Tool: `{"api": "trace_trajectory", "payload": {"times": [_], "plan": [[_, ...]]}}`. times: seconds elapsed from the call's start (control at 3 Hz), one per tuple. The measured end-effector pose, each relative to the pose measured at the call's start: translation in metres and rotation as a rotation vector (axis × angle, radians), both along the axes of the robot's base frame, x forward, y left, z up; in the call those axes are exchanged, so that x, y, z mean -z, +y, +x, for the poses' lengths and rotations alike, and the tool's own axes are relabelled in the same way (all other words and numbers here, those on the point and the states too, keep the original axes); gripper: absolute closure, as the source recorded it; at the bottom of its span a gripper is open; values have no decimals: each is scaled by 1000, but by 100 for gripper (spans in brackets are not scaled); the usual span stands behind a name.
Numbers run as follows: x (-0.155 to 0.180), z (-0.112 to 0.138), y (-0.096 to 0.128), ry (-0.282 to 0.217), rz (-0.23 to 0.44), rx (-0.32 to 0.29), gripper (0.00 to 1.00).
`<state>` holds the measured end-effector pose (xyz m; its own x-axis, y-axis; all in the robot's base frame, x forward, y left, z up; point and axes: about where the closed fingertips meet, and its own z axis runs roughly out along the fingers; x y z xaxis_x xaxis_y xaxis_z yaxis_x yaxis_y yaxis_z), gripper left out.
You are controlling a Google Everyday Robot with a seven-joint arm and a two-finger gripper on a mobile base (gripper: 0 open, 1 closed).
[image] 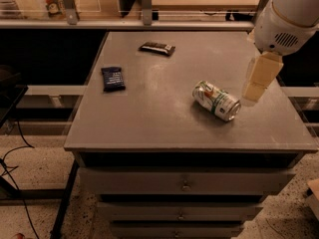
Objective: Move 7up can near rxbar chocolate
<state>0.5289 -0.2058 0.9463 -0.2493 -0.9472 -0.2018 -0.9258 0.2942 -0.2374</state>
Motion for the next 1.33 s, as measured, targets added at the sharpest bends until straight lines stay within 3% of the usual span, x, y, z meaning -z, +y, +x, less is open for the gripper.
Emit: {"api": "trace_trajectory", "payload": {"times": [0.67,1.33], "plan": [[46,32,26,68,23,-5,0],[88,47,44,147,34,-10,0]]}}
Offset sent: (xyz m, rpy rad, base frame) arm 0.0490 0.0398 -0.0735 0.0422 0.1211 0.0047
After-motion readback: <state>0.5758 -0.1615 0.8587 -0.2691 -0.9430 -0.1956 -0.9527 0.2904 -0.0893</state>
